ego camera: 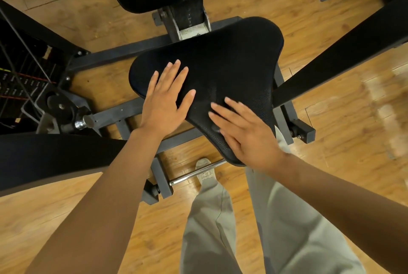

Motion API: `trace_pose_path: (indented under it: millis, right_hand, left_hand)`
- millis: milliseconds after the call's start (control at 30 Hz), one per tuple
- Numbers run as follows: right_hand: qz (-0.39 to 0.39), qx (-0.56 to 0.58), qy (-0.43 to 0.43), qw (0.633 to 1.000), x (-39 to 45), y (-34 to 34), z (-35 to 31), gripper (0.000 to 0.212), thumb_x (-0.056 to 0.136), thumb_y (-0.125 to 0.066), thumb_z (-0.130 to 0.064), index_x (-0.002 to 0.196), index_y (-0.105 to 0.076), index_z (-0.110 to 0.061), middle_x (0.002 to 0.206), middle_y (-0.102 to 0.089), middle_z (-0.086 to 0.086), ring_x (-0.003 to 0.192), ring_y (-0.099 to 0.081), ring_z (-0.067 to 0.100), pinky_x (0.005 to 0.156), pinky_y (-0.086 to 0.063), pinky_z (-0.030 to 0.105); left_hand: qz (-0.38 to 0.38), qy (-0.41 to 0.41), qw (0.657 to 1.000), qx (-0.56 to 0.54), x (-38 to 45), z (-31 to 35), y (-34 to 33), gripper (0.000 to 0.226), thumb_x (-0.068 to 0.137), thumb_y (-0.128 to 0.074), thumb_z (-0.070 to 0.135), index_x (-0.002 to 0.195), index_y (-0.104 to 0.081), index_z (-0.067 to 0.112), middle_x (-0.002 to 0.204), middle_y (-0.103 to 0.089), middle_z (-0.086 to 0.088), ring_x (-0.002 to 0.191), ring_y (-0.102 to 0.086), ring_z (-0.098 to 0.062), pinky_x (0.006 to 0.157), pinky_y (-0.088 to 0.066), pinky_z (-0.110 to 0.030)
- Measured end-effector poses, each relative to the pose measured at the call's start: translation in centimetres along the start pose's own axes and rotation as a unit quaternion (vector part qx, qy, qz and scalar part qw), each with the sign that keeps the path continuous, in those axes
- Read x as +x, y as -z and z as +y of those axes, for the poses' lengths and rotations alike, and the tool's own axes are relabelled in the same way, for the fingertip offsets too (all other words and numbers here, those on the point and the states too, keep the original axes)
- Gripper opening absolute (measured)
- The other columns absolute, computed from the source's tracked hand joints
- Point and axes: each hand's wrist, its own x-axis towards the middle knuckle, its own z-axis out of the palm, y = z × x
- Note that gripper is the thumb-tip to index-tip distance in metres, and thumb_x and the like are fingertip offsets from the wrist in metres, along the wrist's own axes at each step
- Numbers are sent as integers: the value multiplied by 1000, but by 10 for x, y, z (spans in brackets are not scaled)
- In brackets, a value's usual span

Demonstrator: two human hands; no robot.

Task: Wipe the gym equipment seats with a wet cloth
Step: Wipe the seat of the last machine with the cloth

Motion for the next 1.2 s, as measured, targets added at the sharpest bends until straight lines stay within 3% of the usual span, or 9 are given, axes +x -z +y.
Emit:
trace_pose_path:
  millis: [300,367,500,700,833,967,1067,1200]
  right_hand:
    - [-1,2,-134,991,127,-21,15,46,103,-37,-20,145,-47,-3,152,-44,16,143,-35,39,120,-24,49]
    - [3,-17,-100,995,113,-18,10,50,103,-31,-23,146,-46,-2,152,-45,14,144,-35,38,120,-28,50]
    - [-67,-79,36,994,41,-2,-7,51,103,-28,-21,150,-40,-6,157,-38,10,148,-27,33,121,-26,47]
    - [-112,-127,144,975,-10,7,-1,52,99,-31,-17,150,-40,-9,159,-36,7,148,-28,35,122,-17,43]
    - [-99,-92,114,984,30,-3,-7,52,100,-32,-20,150,-41,-10,159,-35,7,149,-27,32,123,-22,43]
    - [-58,-63,26,996,104,-23,-17,52,99,-49,-17,150,-40,-6,158,-35,12,148,-28,33,122,-24,46]
    - [-50,-28,-39,998,153,-28,-22,50,105,-42,-18,153,-34,-6,162,-29,11,151,-21,32,124,-15,43]
    - [-29,-34,2,999,147,-32,-23,47,102,-42,-14,148,-42,-4,156,-40,11,148,-28,36,122,-22,47]
  left_hand:
    - [-2,-24,999,-36,0,-12,7,53,106,-42,32,154,-31,15,164,-20,-2,151,-8,-11,120,7,-20]
    - [-3,-27,998,-51,-1,-12,8,51,106,-42,27,154,-31,14,164,-20,-2,149,-6,-6,119,8,-19]
    - [-15,-20,995,-94,-2,-15,12,46,107,-40,16,153,-33,14,163,-22,-1,147,-4,-2,119,6,-17]
    - [18,23,999,-42,-7,-23,15,49,107,-38,24,154,-29,13,164,-19,-4,153,-6,-15,121,4,-26]
    - [36,44,998,-40,-15,-34,14,50,108,-35,25,155,-25,12,165,-16,-6,152,-4,-15,122,3,-29]
    - [40,32,997,-64,-20,-44,14,50,108,-37,20,154,-26,7,164,-18,-8,151,-5,-13,122,1,-26]
    - [50,29,996,-70,-22,-48,14,49,107,-39,15,153,-27,1,163,-21,-12,149,-8,-14,123,-3,-30]
    - [51,39,995,-76,-27,-52,11,51,107,-38,15,154,-23,1,164,-17,-11,150,-4,-13,124,-3,-32]
